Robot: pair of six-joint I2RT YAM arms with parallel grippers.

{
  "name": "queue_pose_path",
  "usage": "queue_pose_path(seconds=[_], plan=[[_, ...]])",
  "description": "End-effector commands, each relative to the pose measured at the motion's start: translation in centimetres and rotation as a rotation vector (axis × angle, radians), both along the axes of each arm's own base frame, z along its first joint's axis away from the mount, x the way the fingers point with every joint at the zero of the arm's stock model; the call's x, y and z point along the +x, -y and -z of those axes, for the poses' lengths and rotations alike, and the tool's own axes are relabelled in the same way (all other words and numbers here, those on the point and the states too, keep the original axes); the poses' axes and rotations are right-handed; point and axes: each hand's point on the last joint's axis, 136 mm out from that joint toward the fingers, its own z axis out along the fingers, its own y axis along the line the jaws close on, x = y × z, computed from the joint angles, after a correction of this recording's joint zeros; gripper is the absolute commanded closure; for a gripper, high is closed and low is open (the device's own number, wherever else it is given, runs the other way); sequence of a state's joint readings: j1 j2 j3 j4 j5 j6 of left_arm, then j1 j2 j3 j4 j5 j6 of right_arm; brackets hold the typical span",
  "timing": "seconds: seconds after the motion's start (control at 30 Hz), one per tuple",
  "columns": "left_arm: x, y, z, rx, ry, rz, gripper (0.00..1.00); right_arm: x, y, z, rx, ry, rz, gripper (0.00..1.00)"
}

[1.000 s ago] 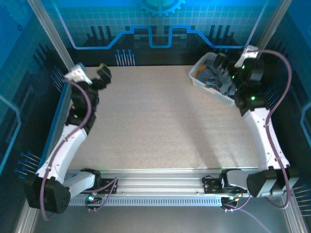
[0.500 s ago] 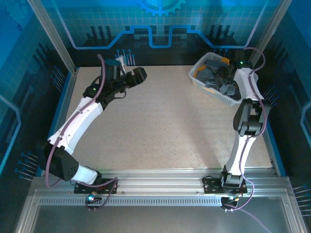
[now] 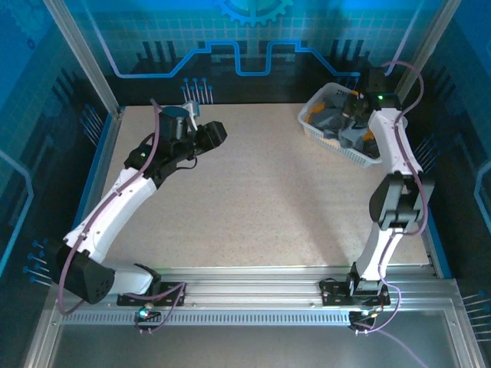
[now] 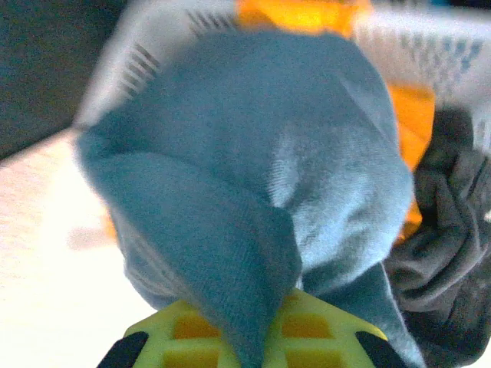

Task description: Fold and stack the t-shirts

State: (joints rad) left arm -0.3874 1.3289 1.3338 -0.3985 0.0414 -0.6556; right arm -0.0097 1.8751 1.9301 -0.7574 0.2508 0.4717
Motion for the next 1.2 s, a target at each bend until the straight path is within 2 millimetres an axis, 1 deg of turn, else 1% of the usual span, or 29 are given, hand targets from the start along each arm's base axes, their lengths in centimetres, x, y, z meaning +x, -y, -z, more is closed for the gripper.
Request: queue_pose_path(seconds=[0.0, 0.13, 0.23, 0.27, 0.33, 0.4, 0.47, 0.5, 0.57, 0.63, 0.67, 0.7, 0.73, 0.77, 0.8, 0.83, 0.9, 0.97, 1.07, 1.13, 1.17], plan=[[-0.2, -0.4, 1.1, 0.023, -0.026, -0.019, 0.49, -2.0, -1.8, -9.7, -0.022, 0.242, 0.02, 1.0], [0.3, -0.9, 1.0, 0.052, -0.024, -0.048, 0.49, -4.6, -5.0, -17.5, -0.022, 0.418, -0.037, 1.0], [0.7, -2.0, 0.8, 0.091, -0.033, -0.095, 0.49, -7.2, -7.6, -22.4, -0.054, 0.51, -0.066, 1.0], [0.8, -2.5, 0.9, 0.104, -0.042, -0.114, 0.5, -8.0, -8.6, -23.5, -0.062, 0.531, -0.075, 1.0], [1.0, -3.7, 0.7, 0.122, -0.05, -0.158, 0.5, -9.8, -11.6, -25.2, -0.078, 0.567, -0.114, 1.0], [1.0, -5.2, 0.2, 0.133, -0.049, -0.206, 0.49, -11.1, -14.9, -25.4, -0.083, 0.578, -0.159, 1.0], [0.7, -6.9, -0.1, 0.149, -0.052, -0.264, 0.49, -12.0, -18.6, -24.2, -0.08, 0.551, -0.21, 1.0], [0.5, -7.9, -0.2, 0.156, -0.057, -0.293, 0.48, -12.4, -20.9, -22.9, -0.08, 0.525, -0.247, 1.0], [0.0, -9.5, -0.4, 0.169, -0.067, -0.339, 0.47, -12.8, -25.6, -19.8, -0.077, 0.466, -0.33, 1.0], [-0.8, -11.2, -0.4, 0.19, -0.081, -0.389, 0.46, -13.2, -31.5, -15.2, -0.053, 0.382, -0.457, 1.0], [-1.2, -11.9, -0.2, 0.195, -0.092, -0.41, 0.45, -13.6, -34.2, -13.3, -0.031, 0.339, -0.522, 0.91], [-1.7, -12.6, 0.1, 0.201, -0.109, -0.43, 0.43, -14.0, -37.1, -10.9, 0.01, 0.277, -0.599, 0.77], [-2.2, -13.1, 0.6, 0.205, -0.131, -0.442, 0.42, -14.5, -39.6, -8.6, 0.059, 0.214, -0.671, 0.59], [-2.6, -13.5, 1.0, 0.208, -0.149, -0.449, 0.41, -14.7, -41.4, -6.8, 0.099, 0.162, -0.729, 0.47], [-3.1, -13.7, 1.6, 0.211, -0.171, -0.453, 0.4, -15.0, -43.0, -5.3, 0.134, 0.107, -0.786, 0.38], [-3.6, -13.7, 2.3, 0.207, -0.194, -0.447, 0.4, -15.3, -43.5, -4.6, 0.147, 0.062, -0.811, 0.35], [-4.7, -13.5, 3.8, 0.195, -0.243, -0.435, 0.4, -15.3, -43.5, -3.1, 0.128, -0.004, -0.836, 0.33], [-6.0, -13.4, 5.5, 0.181, -0.307, -0.435, 0.4, -15.2, -42.7, -2.1, 0.11, -0.035, -0.849, 0.32], [-7.9, -12.8, 8.6, 0.143, -0.408, -0.417, 0.4, -14.9, -39.5, 0.1, 0.124, -0.083, -0.803, 0.34], [-9.2, -12.2, 10.9, 0.118, -0.488, -0.401, 0.4, -14.9, -36.2, 2.5, 0.143, -0.134, -0.739, 0.34], [-9.7, -12.0, 12.1, 0.109, -0.526, -0.396, 0.4, -15.1, -35.0, 3.7, 0.157, -0.163, -0.72, 0.35]])
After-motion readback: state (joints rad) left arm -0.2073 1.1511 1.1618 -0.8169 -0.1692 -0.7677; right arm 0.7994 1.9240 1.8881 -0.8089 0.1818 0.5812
